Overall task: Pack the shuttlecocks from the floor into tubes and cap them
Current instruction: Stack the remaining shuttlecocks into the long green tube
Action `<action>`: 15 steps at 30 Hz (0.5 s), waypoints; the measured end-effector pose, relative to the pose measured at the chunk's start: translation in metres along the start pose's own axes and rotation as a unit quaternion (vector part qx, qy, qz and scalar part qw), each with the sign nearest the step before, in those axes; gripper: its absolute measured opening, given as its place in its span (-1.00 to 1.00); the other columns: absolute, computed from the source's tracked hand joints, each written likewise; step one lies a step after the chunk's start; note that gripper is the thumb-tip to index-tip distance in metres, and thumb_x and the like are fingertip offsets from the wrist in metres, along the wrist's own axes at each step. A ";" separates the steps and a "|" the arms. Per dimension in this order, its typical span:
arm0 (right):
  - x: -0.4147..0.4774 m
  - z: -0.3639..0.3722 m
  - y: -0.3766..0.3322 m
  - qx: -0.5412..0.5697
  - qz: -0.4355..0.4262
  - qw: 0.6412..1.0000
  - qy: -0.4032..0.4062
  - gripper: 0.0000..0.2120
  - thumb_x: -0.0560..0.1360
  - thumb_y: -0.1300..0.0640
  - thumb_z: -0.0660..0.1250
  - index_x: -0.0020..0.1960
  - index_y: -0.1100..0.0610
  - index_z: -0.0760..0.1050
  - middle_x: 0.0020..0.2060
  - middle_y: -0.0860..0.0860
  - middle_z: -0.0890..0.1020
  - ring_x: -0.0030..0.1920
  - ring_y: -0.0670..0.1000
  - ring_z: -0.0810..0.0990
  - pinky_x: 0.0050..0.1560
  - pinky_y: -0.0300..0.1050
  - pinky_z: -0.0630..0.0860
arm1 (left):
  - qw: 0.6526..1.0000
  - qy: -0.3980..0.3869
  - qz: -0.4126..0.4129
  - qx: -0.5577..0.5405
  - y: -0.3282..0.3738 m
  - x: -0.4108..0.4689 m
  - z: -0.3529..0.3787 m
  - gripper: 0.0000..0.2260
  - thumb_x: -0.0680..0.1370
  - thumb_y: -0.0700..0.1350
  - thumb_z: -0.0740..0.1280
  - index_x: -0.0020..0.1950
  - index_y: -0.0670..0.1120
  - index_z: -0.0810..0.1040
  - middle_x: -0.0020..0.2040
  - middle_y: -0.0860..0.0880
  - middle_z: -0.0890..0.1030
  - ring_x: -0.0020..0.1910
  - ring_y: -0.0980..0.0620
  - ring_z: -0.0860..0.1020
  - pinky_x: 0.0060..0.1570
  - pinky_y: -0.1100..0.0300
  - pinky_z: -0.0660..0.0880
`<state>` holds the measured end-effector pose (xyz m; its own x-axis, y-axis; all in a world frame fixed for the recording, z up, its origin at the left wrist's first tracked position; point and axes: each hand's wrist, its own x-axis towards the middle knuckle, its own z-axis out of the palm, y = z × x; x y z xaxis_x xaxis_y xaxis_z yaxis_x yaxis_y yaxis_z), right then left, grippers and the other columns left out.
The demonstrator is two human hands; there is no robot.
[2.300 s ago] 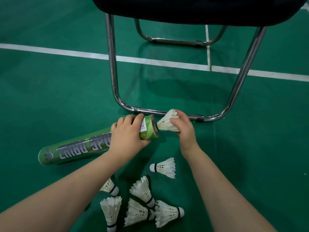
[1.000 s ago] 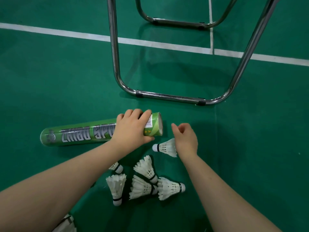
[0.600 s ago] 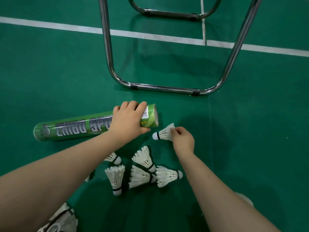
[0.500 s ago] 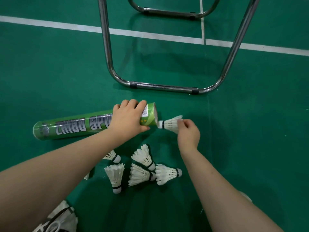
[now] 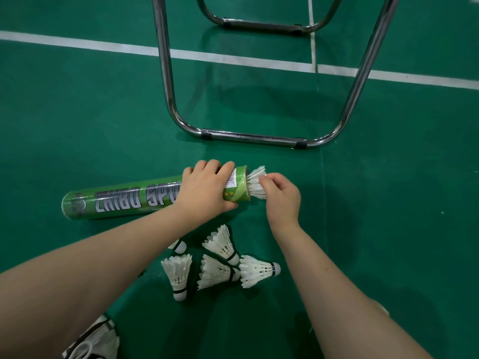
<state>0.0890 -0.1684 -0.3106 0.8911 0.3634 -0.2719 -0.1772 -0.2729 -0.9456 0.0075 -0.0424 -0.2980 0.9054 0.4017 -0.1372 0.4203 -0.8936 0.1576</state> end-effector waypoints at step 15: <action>0.030 0.033 -0.011 -0.064 0.125 0.881 -0.452 -0.42 0.22 -0.09 0.44 0.18 0.11 0.48 0.15 0.17 0.54 0.12 0.09 0.56 0.18 0.00 0.47 | 1.000 0.017 0.007 -0.018 -0.012 -0.006 0.001 -0.25 0.31 0.23 0.42 0.42 0.02 0.27 0.24 -0.07 0.42 0.20 -0.11 0.35 0.15 -0.01 0.26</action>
<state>0.1034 -0.1252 -0.3144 0.1238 0.8222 -0.5555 -0.2206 -0.5230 -0.8233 -0.0028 -0.0346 -0.2997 0.9124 0.3965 -0.1016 0.4091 -0.8914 0.1948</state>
